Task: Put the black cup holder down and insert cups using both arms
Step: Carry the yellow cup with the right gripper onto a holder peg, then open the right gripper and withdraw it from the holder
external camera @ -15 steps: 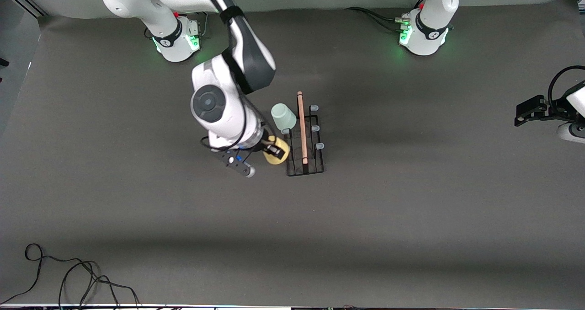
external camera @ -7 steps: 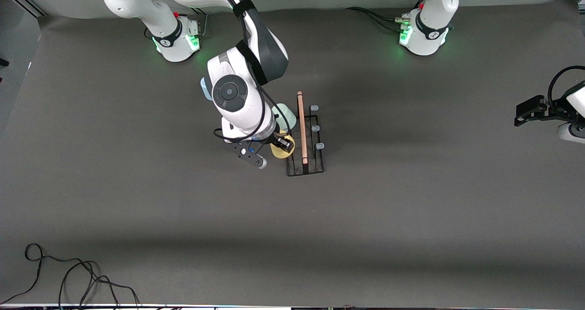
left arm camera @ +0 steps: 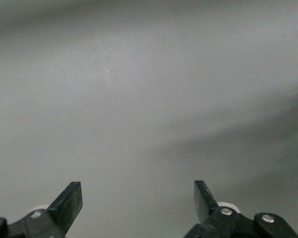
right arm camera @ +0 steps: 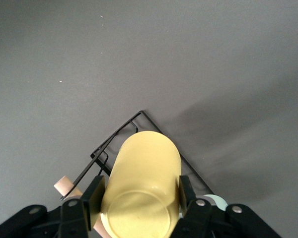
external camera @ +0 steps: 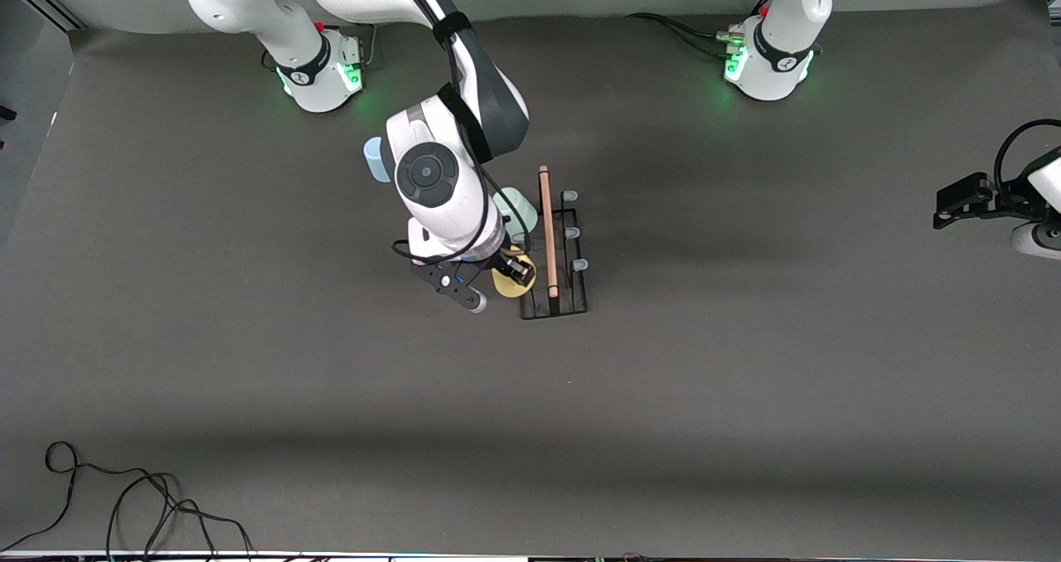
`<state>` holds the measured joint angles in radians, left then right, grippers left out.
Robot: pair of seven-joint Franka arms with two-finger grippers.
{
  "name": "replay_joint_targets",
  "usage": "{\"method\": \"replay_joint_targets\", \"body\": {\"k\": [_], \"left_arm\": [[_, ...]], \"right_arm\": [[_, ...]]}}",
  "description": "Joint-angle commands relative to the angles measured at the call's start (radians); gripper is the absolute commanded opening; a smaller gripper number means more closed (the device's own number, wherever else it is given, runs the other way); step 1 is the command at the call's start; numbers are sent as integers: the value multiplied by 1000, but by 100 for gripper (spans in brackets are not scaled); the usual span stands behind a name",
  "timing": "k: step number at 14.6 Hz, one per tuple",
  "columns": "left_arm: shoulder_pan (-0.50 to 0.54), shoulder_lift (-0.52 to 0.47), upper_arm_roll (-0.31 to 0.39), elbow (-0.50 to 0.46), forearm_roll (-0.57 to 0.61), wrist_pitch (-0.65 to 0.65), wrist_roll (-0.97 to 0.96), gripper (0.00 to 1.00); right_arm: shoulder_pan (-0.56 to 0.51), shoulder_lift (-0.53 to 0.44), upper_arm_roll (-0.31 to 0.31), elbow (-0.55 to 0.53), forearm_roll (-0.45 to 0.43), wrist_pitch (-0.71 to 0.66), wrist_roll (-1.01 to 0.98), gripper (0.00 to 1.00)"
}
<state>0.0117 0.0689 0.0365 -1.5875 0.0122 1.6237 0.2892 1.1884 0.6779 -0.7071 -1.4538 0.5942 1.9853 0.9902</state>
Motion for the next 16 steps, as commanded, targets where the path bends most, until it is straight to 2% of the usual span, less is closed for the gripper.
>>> {"method": "replay_joint_targets", "body": {"k": [1,3,10,12,14,16], "left_arm": [[8,3,-3,12,-9,-13,4,100],[8,3,-3,12,-11,-13,4,100],[8,3,-3,12,-9,-13,7,100],[8,3,-3,12,-9,-13,7,100],[8,3,-3,12,-9,-13,7,100],[8,3,-3,12,-11,-13,5,100]], "right_arm": [[7,2,-3,4,-10,9,33,68],[7,2,-5,4,-11,9,33,88],[0,-27,-14,6,-17,-11,18,90],[-13,-55,-22,23,-36,-84,-8,90],[-50,-78,-46,81,-91,-195,-48,90],[-104,-113,-48,128,-96,-300,-103,90]]}}
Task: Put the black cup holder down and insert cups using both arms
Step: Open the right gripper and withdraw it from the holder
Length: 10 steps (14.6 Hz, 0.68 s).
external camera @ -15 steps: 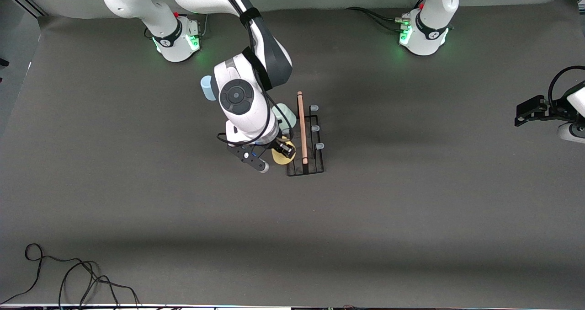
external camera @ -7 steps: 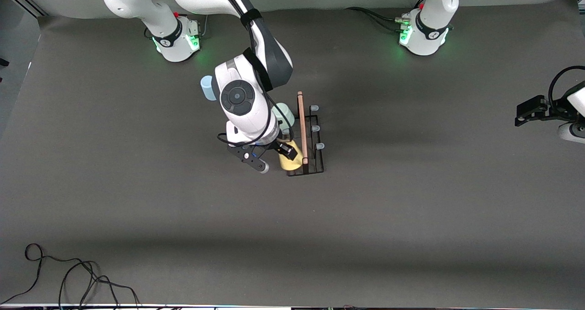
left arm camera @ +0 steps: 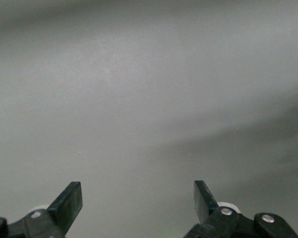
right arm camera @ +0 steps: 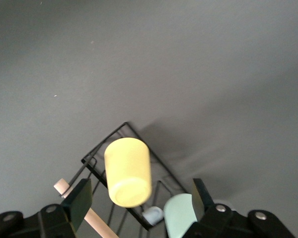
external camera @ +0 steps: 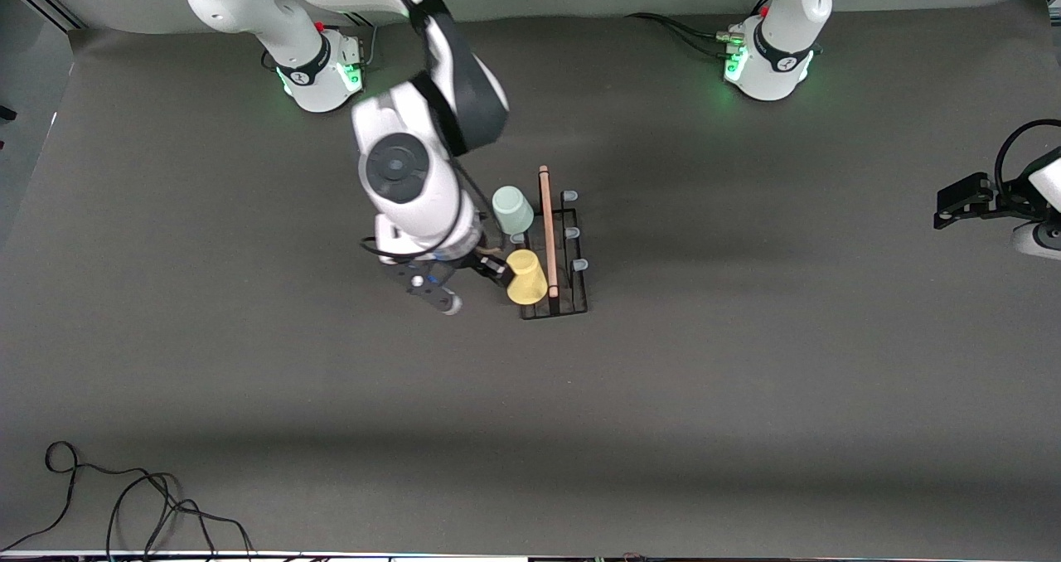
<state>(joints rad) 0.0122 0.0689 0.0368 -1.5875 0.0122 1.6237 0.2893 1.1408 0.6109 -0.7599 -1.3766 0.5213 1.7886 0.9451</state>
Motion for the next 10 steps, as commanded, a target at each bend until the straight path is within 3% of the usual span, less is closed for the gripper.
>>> {"method": "replay_joint_targets", "body": {"k": [1,7,10], "left_arm": [[6,3,-3,12,-9,-12,4,100],[-15,-14,-20,14,-9,36,-30,100],[-17,-15,-43,15,-9,51,-131,100]], "right_arm": [[-88,-69,4,66,-23,-147,-84,90],[-312,-164,-4,171,-128,-429,-383,90],[-416,-212,-6,189,-197,-492,-544,90]]}}
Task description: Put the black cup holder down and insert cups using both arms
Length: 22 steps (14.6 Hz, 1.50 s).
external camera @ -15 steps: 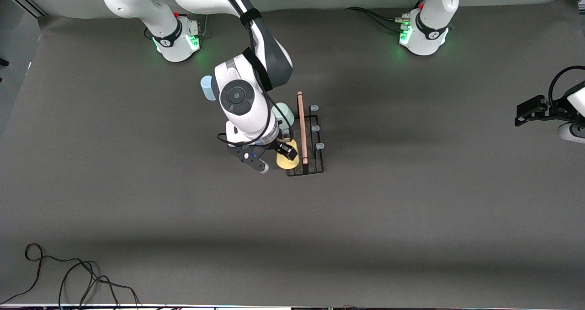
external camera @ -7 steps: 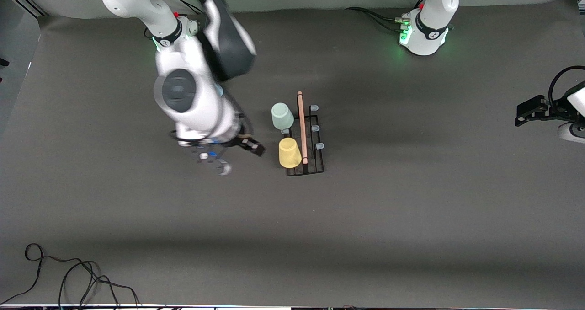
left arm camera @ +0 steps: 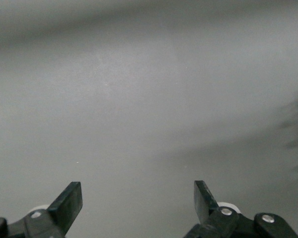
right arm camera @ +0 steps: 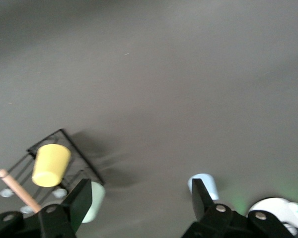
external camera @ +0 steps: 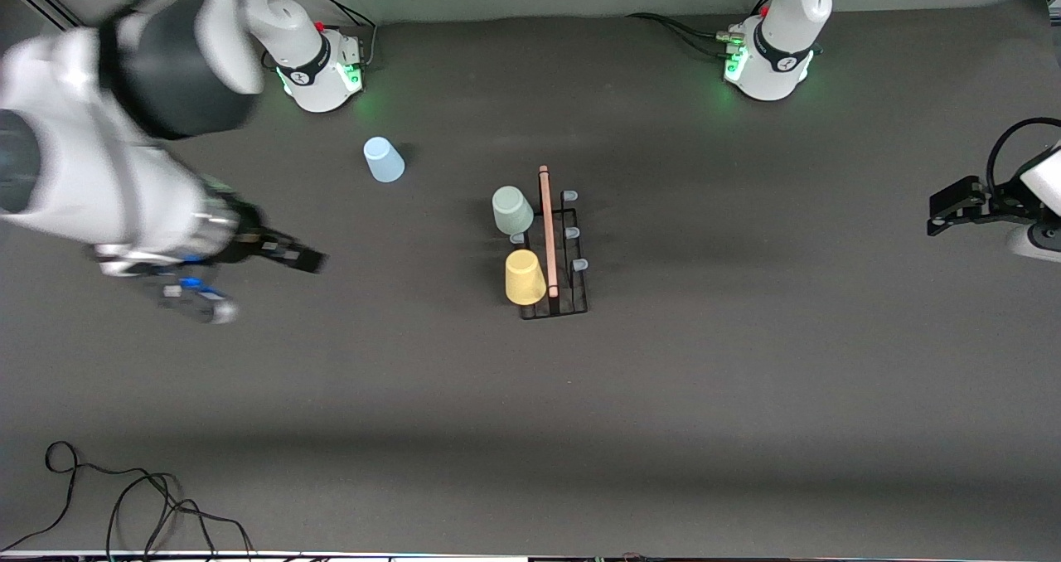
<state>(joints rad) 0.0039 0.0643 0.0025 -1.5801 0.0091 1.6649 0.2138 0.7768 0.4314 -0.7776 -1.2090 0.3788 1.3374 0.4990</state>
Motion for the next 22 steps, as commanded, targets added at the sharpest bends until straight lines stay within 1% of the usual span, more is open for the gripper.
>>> {"method": "replay_joint_targets", "body": {"k": [1,4,7,10,14,15,16,17,18,20,22], "left_arm": [[-7,-14,-10,8,-8,0,-57,100],[-5,-20,-9,6,-29,-36,-80,100],[-5,-20,-7,8,-37,-50,-77,100],[-5,-20,-7,9,-37,-51,-77,100],[2,-18,-4,9,-24,-45,-79,100],[5,-18,-4,9,-24,-43,-77,100],[5,-17,-4,9,-24,-42,-77,100],[5,-17,-4,9,-24,-40,-77,100],[5,-17,-4,9,-24,-40,-77,100],[4,-18,-4,9,-26,-43,-77,100],[-1,-18,-6,9,-32,-45,-82,100]], "right_arm": [[-71,-52,12,22,-82,-44,-162,90],[-99,-88,11,11,-205,-44,-343,90],[-149,-102,12,0,-206,-40,-430,90],[-162,-108,11,-10,-205,-41,-431,90],[-206,-123,12,-17,-196,-38,-454,90],[-229,-126,18,-33,-184,-29,-461,90],[-276,-141,38,-40,-164,-26,-461,90],[-321,-152,78,-43,-159,-24,-462,90],[-383,-157,136,-43,-164,-24,-464,91],[-521,-175,275,-41,-175,-23,-467,91],[-623,-186,387,-41,-196,-23,-467,91]]}}
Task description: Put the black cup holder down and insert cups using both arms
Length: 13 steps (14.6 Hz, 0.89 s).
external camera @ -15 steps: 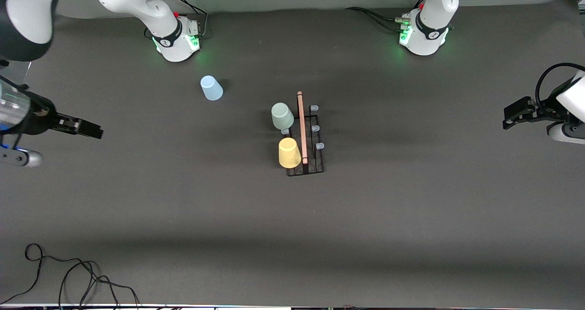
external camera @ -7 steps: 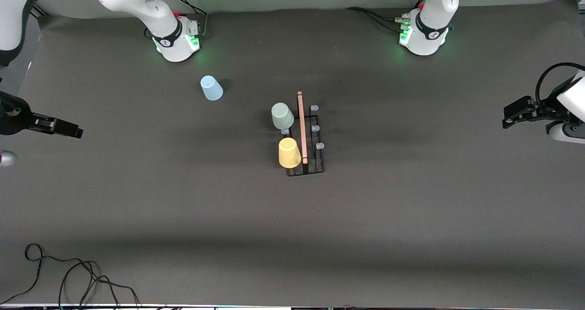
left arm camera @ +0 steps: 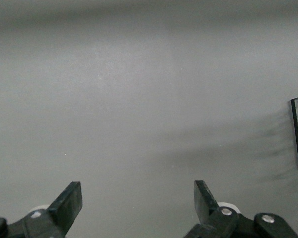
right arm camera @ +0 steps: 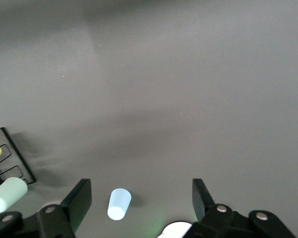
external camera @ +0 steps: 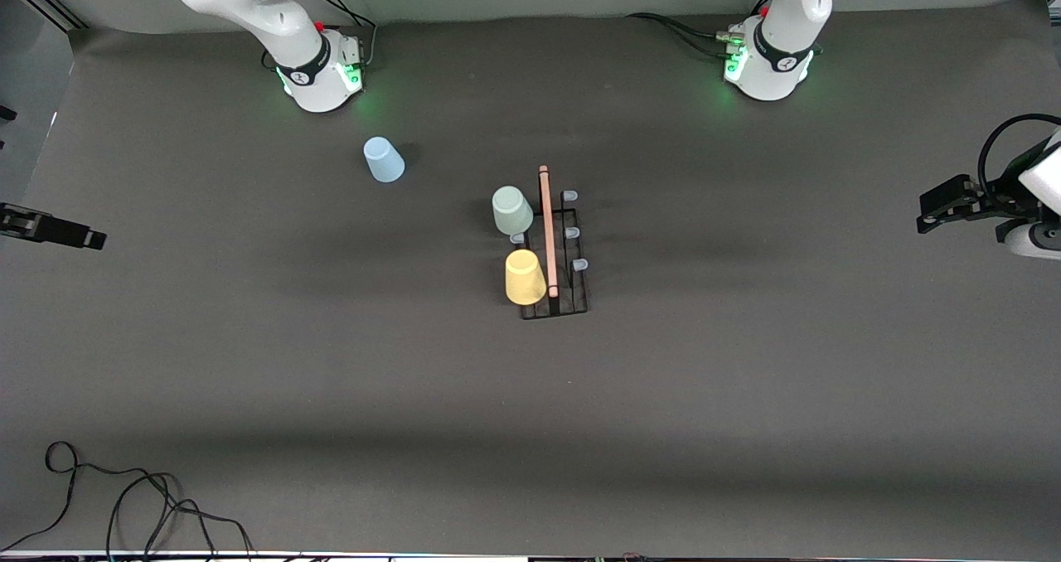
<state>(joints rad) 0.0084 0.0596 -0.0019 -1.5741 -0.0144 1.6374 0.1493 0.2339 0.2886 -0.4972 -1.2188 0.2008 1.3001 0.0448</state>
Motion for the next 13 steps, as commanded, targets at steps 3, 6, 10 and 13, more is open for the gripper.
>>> {"method": "replay_joint_targets", "body": {"k": [3,6,10,13], "left_arm": [[1,-15,0,3,-12,-21,-8,100],[-1,-12,0,3,-12,-16,-8,100],[-1,-11,0,3,-12,-10,-10,100],[-1,-12,0,3,-10,-7,-13,100]], "right_arm": [[-203,-81,273,-66,-87,42,-13,91],[-295,-199,396,-244,-139,154,-22,91],[-256,-250,396,-327,-210,241,-137,91],[-251,-249,397,-326,-218,245,-128,91]]}}
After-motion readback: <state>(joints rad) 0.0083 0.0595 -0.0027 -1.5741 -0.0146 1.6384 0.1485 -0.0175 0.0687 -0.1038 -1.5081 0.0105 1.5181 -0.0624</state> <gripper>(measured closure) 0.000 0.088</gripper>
